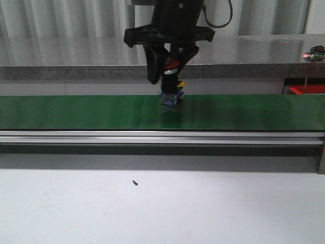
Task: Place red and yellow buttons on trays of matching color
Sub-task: 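Carry the red button into the red tray and open the right gripper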
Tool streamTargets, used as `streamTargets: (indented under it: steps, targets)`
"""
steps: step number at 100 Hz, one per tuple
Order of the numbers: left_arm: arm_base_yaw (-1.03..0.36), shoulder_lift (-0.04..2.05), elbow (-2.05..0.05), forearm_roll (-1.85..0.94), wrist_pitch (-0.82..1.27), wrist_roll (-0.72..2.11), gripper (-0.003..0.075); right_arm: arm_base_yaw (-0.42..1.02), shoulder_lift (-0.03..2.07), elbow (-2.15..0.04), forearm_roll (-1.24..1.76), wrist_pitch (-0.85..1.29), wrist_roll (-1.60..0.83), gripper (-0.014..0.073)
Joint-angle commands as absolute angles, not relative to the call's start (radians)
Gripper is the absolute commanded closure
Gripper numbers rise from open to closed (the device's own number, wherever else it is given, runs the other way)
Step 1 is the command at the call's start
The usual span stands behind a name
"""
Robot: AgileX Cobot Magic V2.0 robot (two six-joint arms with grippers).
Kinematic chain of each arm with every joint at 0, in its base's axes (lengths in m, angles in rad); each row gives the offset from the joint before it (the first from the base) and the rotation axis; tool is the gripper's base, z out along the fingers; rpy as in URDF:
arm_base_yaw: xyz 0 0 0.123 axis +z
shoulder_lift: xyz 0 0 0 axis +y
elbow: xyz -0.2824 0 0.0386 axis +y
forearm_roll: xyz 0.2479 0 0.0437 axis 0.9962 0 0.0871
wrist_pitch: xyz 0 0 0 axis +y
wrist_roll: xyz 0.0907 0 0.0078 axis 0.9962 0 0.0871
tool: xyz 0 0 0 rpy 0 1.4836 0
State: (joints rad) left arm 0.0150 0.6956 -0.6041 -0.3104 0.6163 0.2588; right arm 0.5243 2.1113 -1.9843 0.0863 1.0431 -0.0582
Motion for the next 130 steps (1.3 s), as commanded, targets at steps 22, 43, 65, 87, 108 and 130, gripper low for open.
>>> streamTargets:
  steps: [22, 43, 65, 87, 108, 130]
  targets:
    - [0.008, 0.693, -0.629, -0.328, 0.55, 0.253, 0.074, 0.414, 1.928, -2.022, 0.071, 1.082, -0.057, 0.0347]
    - [0.008, 0.693, -0.629, -0.328, 0.55, 0.253, 0.074, 0.269, 1.884, -2.022, 0.072, 1.132, -0.034, 0.0347]
    - [0.008, 0.693, -0.629, -0.328, 0.55, 0.253, 0.074, 0.129, 1.868, -2.022, 0.072, 1.175, -0.031, 0.0347]
    - [0.008, 0.693, -0.629, -0.328, 0.55, 0.253, 0.074, -0.001, 1.864, -2.022, 0.072, 1.205, -0.028, 0.0347]
    - [0.008, 0.693, -0.629, -0.328, 0.55, 0.253, 0.0739, -0.143, 1.863, -2.022, 0.072, 1.225, -0.028, 0.0347]
    - [0.008, 0.693, -0.629, -0.328, 0.549, 0.253, 0.074, -0.287, 1.862, -2.021, 0.073, 1.212, -0.028, 0.0347]
